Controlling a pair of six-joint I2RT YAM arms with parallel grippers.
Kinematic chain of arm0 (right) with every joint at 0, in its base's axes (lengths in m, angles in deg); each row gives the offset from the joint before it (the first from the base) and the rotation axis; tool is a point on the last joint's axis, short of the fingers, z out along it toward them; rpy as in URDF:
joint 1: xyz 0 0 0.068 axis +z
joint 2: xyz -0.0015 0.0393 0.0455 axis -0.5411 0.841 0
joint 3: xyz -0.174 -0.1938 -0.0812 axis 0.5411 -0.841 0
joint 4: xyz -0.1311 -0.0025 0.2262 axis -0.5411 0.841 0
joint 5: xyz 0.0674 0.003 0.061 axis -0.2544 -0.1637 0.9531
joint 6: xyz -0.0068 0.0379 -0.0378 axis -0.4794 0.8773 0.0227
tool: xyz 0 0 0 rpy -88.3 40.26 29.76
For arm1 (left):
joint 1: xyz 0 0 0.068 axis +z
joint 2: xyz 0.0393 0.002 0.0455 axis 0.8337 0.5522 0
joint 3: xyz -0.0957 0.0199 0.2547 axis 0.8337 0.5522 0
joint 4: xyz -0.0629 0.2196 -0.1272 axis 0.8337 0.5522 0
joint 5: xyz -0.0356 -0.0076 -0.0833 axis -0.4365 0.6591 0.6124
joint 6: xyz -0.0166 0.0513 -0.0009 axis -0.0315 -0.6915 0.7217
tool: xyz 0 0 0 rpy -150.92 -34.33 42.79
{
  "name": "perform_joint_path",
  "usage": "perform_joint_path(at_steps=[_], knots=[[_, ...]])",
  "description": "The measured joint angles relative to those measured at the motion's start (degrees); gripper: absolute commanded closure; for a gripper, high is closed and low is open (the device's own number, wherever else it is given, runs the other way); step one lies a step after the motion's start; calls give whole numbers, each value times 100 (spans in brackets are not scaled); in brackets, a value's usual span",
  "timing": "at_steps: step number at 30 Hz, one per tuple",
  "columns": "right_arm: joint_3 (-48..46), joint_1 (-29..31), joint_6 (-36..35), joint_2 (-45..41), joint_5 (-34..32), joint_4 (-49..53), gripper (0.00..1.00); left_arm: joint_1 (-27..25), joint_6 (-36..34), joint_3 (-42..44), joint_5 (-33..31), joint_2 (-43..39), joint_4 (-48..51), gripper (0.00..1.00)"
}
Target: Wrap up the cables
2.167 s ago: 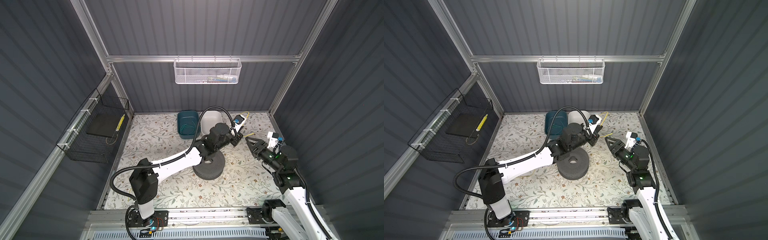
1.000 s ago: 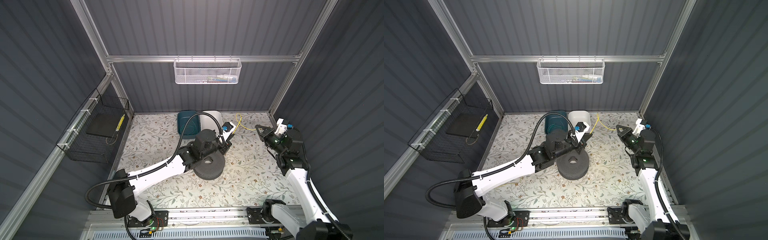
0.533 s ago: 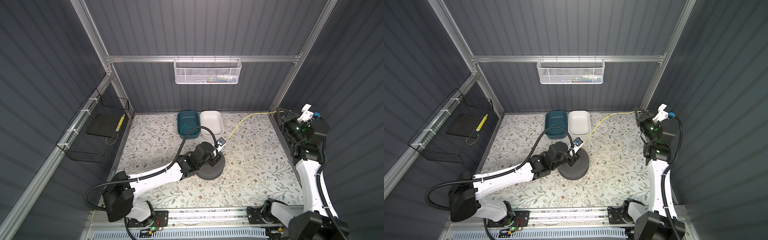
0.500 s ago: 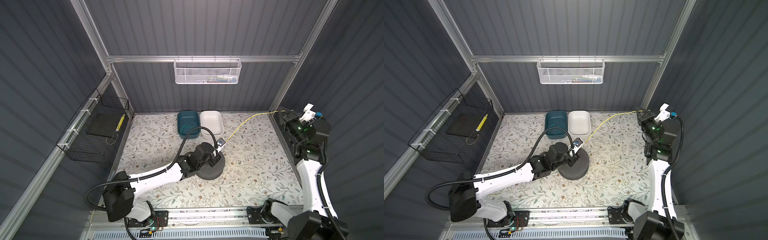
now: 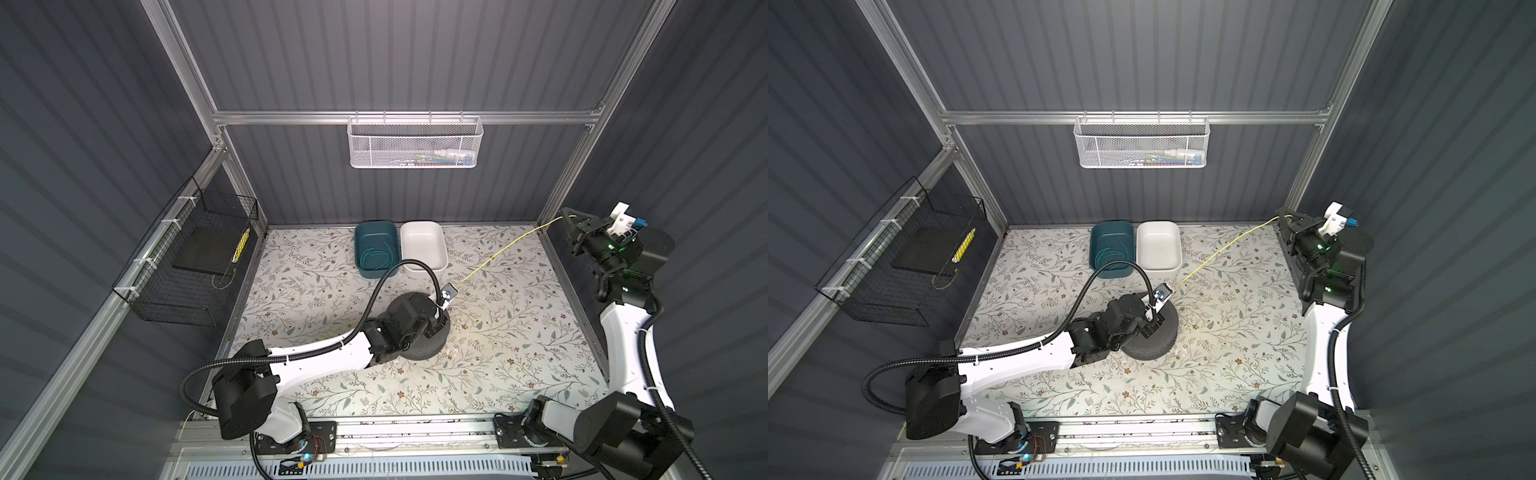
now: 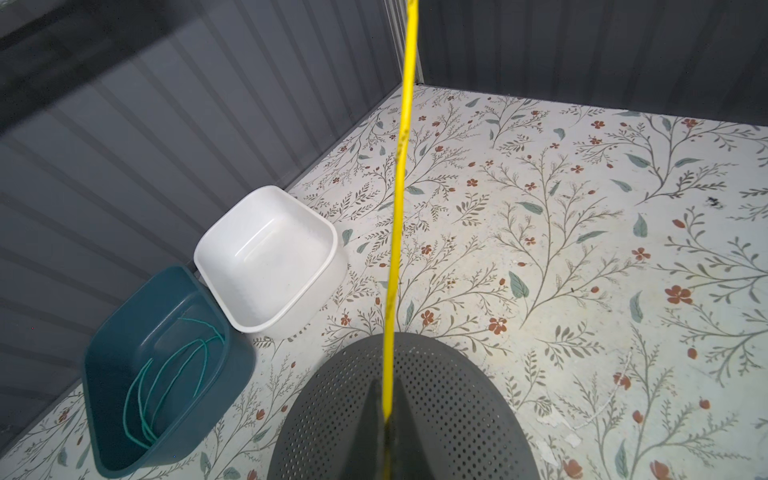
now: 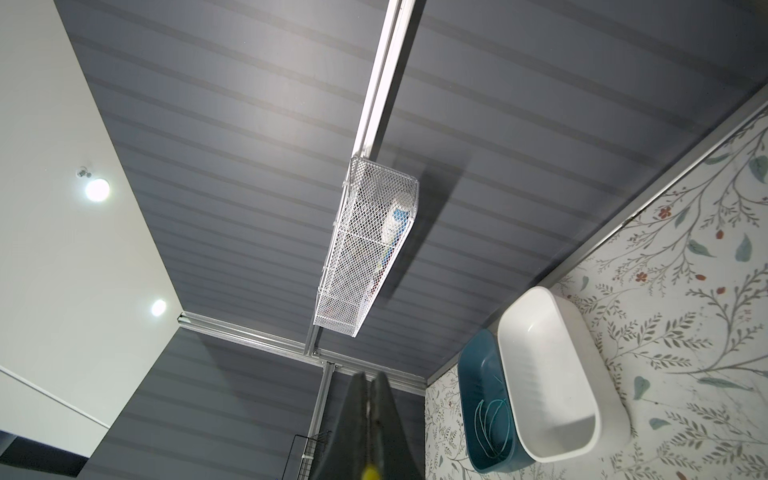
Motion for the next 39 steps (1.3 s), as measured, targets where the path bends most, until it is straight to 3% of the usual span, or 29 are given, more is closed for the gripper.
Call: perform_joint_path(at_steps=[17, 21, 24, 28, 39], knots=[[-72, -197, -184, -72, 544, 302, 100, -24, -382, 26, -417, -505, 535, 100], [-144, -199, -291, -103, 518, 350, 86, -24, -387, -87, -426, -518, 758, 100], [-404, -302, -420, -234, 114, 243, 59, 11, -337, -186, -542, -442, 1272, 100], [-1032, -315, -610, -538, -153, 302, 45, 44, -245, -553, -570, -35, 1681, 100], [-1746, -304, -1001, -1182, -262, 901, 32, 107, -68, -1561, -595, 772, 1657, 100]])
